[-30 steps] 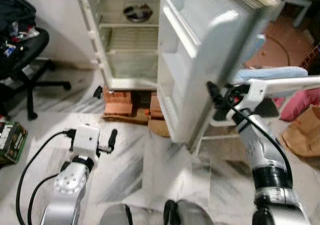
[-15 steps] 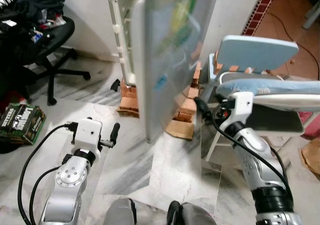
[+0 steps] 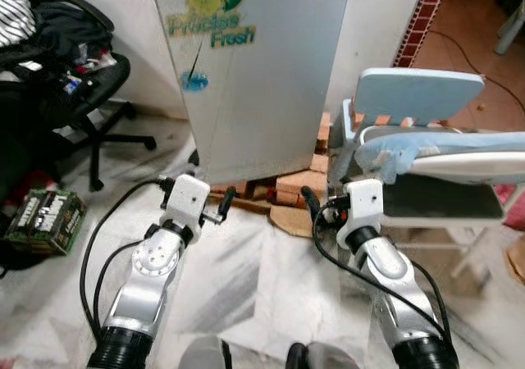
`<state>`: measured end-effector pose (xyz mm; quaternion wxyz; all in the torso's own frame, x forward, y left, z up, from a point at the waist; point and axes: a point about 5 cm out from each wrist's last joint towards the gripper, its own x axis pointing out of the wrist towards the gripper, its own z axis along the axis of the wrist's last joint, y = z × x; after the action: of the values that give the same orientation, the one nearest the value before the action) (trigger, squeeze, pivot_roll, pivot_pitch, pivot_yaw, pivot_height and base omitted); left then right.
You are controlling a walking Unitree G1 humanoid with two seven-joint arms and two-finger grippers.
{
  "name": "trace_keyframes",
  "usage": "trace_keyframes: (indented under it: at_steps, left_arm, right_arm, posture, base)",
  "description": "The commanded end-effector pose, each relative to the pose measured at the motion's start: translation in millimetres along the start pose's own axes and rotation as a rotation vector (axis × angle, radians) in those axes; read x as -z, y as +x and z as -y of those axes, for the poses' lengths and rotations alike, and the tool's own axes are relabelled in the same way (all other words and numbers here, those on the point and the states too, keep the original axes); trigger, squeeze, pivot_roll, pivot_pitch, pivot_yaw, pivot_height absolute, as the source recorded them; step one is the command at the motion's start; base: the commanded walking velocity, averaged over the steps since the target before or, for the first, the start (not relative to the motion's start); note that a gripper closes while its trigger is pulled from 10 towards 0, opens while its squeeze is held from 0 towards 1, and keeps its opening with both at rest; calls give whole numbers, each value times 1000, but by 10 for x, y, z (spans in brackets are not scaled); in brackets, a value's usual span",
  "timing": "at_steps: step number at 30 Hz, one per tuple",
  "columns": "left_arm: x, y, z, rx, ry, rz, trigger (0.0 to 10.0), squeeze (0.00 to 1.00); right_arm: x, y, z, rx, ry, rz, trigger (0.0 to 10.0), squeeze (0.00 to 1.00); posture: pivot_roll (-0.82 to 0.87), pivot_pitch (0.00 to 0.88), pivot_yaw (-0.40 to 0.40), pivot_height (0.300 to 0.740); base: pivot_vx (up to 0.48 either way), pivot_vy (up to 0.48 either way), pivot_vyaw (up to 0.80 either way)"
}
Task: Restocking fridge
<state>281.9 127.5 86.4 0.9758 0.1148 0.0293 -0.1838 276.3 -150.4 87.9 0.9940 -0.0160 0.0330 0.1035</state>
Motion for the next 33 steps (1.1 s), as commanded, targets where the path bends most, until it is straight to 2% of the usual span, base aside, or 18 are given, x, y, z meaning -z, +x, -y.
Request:
trace_keyframes:
  at_steps: [1,6,9,12,15,18,21,24,27,29,32,33]
  left_arm:
    - [91,-21,-28,-2,12,-25,10000,0]
    - [133,-90,-99,23,100,-14,10000,0]
    - [149,-130,-237,-58,52,-16,10000,0]
    - [180,-159,-234,-59,21,-21,10000,0]
    - [194,-127,-208,-69,6,-17,10000,0]
    - [44,7,-235,-85,-4,37,10000,0]
    - [21,42,-224,-72,-3,44,10000,0]
    - [3,15,-164,-23,-1,57,10000,0]
    - [20,-61,-97,10,0,73,10000,0]
    - [65,-119,-45,25,24,82,10000,0]
    - [56,-137,-56,-13,15,103,10000,0]
    - [41,-119,-76,-31,9,109,10000,0]
  right_arm:
    - [-36,-34,104,60,-7,14,10000,0]
    - [-38,-93,257,207,8,38,10000,0]
    - [27,-216,413,389,37,38,10000,0]
    - [87,-319,449,459,45,25,10000,0]
    - [142,-366,436,477,64,7,10000,0]
    - [39,-276,384,455,67,53,10000,0]
    - [-5,-243,382,460,69,66,10000,0]
    - [-53,-244,358,448,91,79,10000,0]
    - [-106,-280,326,411,45,107,10000,0]
    - [-43,-329,350,435,65,88,10000,0]
    - [29,-367,365,456,83,66,10000,0]
    - [34,-364,359,451,87,68,10000,765]
  posture:
    - [-29,0,21,740]
    - [-14,0,4,740]
    - [-22,0,7,740]
    - [-33,0,10,740]
    - [-33,0,5,740]
    - [-62,0,19,740]
    - [-78,16,30,740]
    - [-81,34,34,740]
    - [-82,49,40,740]
    - [-77,48,42,740]
    - [-76,42,33,740]
    - [-76,40,30,740]
  base:
    - [0,0,0]
    - [0,0,0]
    - [0,0,0]
    - [0,0,0]
    - [0,0,0]
    - [0,0,0]
    - [0,0,0]
    - [0,0,0]
    - [0,0,0]
    - [0,0,0]
    - [0,0,0]
    - [0,0,0]
